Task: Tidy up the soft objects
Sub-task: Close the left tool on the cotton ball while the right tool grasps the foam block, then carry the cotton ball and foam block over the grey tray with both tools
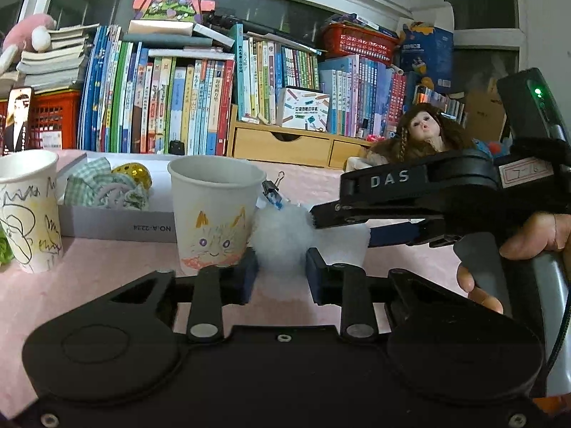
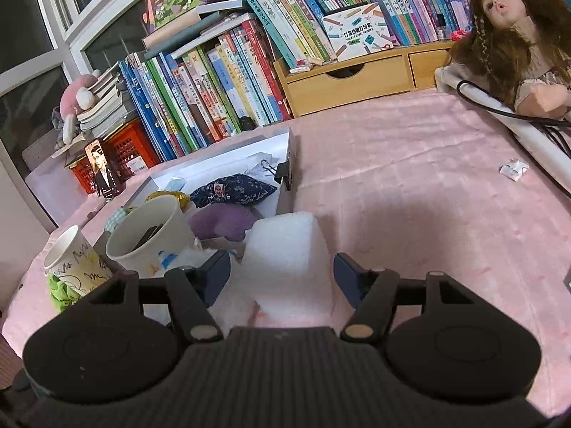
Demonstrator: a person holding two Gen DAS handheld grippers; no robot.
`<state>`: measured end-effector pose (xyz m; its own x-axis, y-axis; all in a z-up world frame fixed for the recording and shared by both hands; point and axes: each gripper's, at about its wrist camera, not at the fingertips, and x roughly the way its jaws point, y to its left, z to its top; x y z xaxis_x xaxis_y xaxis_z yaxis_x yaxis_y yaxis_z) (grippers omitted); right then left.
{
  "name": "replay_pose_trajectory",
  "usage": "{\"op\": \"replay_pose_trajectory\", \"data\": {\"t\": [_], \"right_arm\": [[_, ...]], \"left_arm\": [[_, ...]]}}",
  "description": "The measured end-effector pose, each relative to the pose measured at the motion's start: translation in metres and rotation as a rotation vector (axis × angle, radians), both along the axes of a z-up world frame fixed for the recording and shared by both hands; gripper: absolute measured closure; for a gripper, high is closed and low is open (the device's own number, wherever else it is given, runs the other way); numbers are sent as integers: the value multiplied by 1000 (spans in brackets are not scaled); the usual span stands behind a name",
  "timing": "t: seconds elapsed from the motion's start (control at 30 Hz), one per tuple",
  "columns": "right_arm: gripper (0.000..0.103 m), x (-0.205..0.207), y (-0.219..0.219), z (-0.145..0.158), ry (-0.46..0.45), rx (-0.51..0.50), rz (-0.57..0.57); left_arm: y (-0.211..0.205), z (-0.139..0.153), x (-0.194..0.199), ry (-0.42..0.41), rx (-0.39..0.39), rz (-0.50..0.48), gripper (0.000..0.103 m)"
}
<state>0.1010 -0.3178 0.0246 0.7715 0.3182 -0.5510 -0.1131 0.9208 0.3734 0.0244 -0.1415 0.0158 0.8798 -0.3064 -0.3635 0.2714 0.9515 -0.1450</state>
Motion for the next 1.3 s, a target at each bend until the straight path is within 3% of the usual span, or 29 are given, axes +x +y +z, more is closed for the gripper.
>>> {"op": "replay_pose_trajectory", "data": {"t": [0.07,0.2,0.37,0.43,0.67,1.0,1.3], "right_arm": [[30,2,2,-1,4,-8,1],[30,4,6,-3,5,-36,-2],[44,6,6,-7,26,-25,-3],[46,5,6,-7,26,-22,-3],[47,-4,6,4,-6,-10,-6],[47,-27,-6,48,-110,-1,-56],[47,-21,5,83,-189,-6,-30]], "left_arm": [[-2,-1,4,9,8,4,61],[-4,-5,13,26,8,5,56],[-3,-7,23,36,-7,25,60],[-4,-7,25,44,-2,24,69],[-1,0,18,33,8,-3,70],[21,55,-11,-40,-30,-103,70],[73,123,13,-84,-12,-63,70]]}}
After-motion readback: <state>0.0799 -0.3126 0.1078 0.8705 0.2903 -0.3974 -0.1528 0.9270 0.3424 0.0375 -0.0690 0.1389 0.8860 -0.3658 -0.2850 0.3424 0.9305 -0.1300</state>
